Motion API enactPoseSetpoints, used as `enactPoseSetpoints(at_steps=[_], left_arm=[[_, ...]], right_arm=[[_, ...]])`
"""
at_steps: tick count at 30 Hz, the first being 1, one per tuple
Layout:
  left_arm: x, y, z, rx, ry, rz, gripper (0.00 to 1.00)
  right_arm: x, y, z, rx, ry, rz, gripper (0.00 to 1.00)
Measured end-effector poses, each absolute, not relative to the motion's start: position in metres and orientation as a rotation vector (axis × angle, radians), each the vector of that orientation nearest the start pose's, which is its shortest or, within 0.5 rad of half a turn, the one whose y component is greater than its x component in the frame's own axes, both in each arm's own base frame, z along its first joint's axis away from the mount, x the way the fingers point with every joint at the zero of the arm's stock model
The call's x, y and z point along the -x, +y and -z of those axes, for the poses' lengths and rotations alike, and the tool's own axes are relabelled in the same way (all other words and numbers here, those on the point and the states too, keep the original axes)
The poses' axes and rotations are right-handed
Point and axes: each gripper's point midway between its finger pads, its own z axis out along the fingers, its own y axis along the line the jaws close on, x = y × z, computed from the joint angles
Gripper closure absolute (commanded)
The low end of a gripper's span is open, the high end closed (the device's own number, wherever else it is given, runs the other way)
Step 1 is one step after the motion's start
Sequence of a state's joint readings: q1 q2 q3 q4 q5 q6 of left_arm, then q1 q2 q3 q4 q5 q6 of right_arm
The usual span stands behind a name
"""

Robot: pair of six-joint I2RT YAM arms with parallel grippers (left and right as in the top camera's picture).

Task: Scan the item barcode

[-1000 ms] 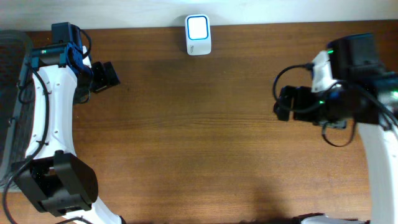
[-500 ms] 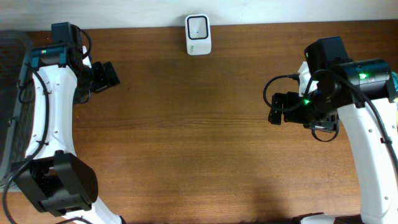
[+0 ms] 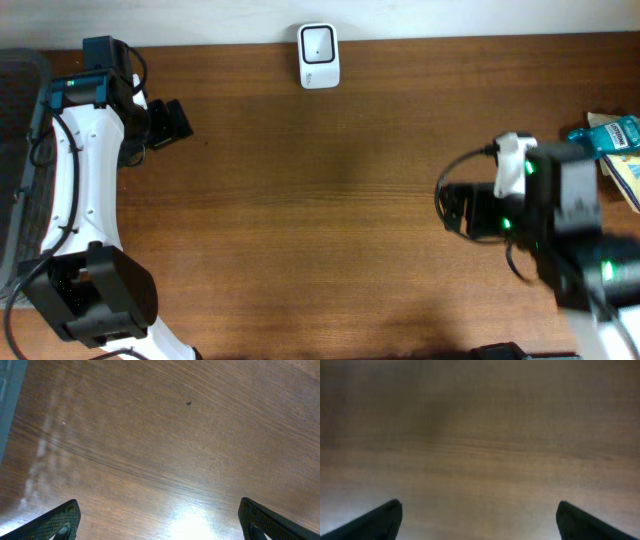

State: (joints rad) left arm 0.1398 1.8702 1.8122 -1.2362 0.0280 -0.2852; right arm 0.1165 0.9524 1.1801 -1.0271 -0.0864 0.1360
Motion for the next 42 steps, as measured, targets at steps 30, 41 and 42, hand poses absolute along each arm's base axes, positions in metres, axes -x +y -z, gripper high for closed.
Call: enactPoseSetpoints(at_steps=[30, 41, 42], left_arm=[[-0.41, 0.053, -0.175, 0.599, 2.802, 0.067, 0.01], [-0.41, 0.053, -0.175, 0.599, 2.802, 0.067, 0.01], [-0.41, 0.053, -0.175, 0.599, 2.802, 0.067, 0.01]], right_arm=[[-0.235, 0.027, -0.202, 0.078, 1.597, -0.142, 0.02], [-0.243, 0.027, -0.187, 0.079, 1.566, -0.141, 0.02], [-0.243, 0.027, -0.186, 0.079, 1.566, -0.141, 0.02]])
